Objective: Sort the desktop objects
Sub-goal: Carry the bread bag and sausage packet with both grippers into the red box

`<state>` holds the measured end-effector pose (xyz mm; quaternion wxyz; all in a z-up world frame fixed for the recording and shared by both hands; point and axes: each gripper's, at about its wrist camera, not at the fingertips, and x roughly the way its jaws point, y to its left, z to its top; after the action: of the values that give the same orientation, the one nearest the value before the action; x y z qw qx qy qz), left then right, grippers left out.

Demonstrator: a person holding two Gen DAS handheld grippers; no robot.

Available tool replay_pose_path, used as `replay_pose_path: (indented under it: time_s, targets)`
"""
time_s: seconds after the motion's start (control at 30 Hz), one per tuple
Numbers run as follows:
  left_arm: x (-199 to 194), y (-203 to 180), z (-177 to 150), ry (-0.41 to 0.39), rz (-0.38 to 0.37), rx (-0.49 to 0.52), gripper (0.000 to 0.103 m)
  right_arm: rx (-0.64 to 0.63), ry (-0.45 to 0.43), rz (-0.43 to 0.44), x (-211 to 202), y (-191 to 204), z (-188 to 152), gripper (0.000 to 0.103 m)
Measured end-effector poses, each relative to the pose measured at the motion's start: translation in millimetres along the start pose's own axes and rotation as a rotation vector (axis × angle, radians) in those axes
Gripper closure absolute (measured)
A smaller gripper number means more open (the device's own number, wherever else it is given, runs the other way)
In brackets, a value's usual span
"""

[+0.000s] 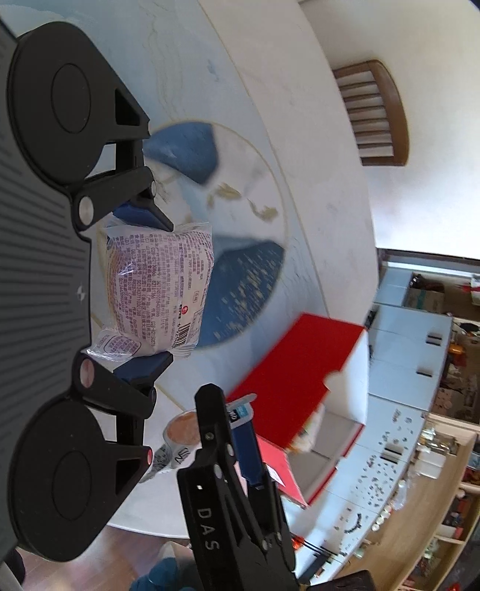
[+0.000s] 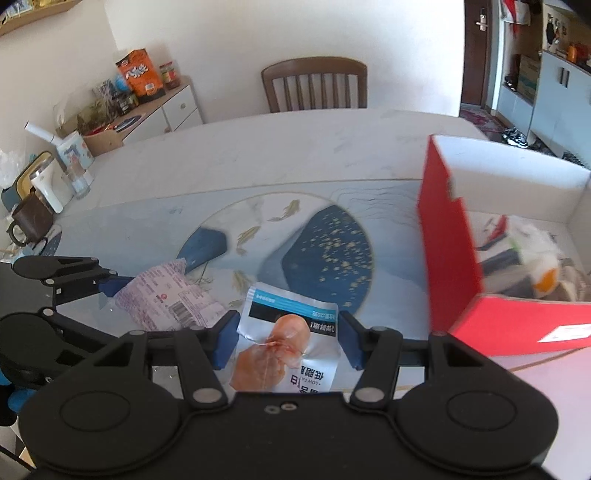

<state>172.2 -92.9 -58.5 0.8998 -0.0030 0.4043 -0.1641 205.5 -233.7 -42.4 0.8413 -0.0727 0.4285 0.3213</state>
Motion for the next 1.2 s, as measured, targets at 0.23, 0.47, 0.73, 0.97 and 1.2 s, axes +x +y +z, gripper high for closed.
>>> replay_pose_path:
  time_s: [0.23,0.47,0.73,0.97,1.2]
  targets:
    - [-8.1,-28.5,26.7,-0.056,-0.028,0.023,0.035,0.009,-0.029,-0.028,-31.3,-23.5,5.9,0.046]
    - [-6.4,-56.7,52.4,-0.103,-0.047,0.057,0.035,0.023,-0.075,-0.044,-54.5,-51.8,15.7,0.046]
    - [5.1,-89.0,80.0,-0.138,-0.052,0.099,0.035,0.032,-0.119,-0.079,-73.3,-95.0,29.0,0.046]
    - [21.9,-113.5,106.9,-0.149,-0.058,0.127,0.035,0.046,-0.158,-0.122,-83.9,-135.3,38.9,0.046]
    - [41.3,-137.9,131.3,-0.158,-0.057,0.174,0.035,0.071,-0.178,-0.156,-85.8,-175.5,48.4,0.046]
